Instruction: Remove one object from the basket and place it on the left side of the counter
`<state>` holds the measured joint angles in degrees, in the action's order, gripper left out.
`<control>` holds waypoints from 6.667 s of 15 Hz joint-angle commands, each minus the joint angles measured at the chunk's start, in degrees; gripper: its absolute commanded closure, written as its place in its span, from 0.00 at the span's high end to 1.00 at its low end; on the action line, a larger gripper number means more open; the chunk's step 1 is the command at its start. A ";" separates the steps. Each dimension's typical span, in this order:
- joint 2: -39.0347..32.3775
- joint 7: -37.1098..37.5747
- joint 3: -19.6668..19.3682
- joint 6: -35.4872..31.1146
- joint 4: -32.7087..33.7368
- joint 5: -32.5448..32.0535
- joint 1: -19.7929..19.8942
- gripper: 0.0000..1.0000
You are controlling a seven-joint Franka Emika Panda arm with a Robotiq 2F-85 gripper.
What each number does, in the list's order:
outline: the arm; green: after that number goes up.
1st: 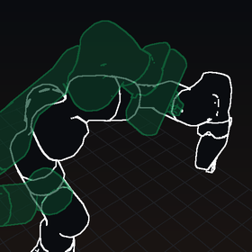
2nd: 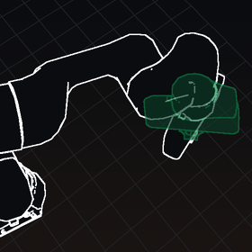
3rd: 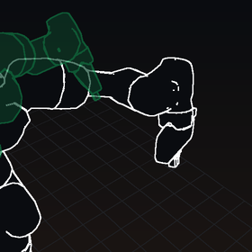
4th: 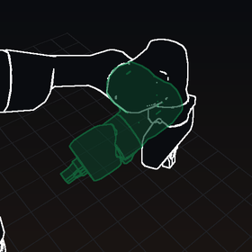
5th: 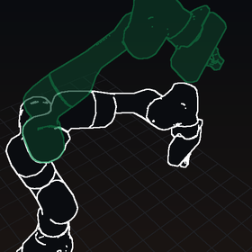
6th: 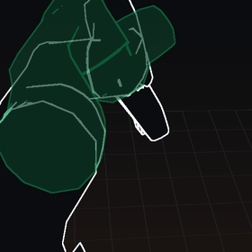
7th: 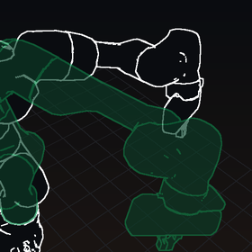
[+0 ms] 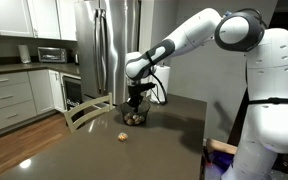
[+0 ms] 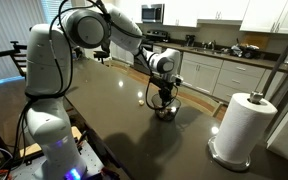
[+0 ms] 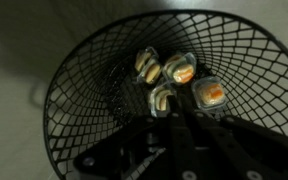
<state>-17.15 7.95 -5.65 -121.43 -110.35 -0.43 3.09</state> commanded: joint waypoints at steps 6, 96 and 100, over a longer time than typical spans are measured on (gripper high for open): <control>-0.79 1.46 -0.29 -1.47 -0.58 -1.66 -0.13 0.68; 9.02 -22.60 11.27 -1.81 -8.51 4.23 -6.65 0.10; 8.45 -22.97 11.99 -1.52 -8.23 4.29 -6.96 0.10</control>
<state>-8.34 -12.39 6.07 -124.08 -119.33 2.58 -3.92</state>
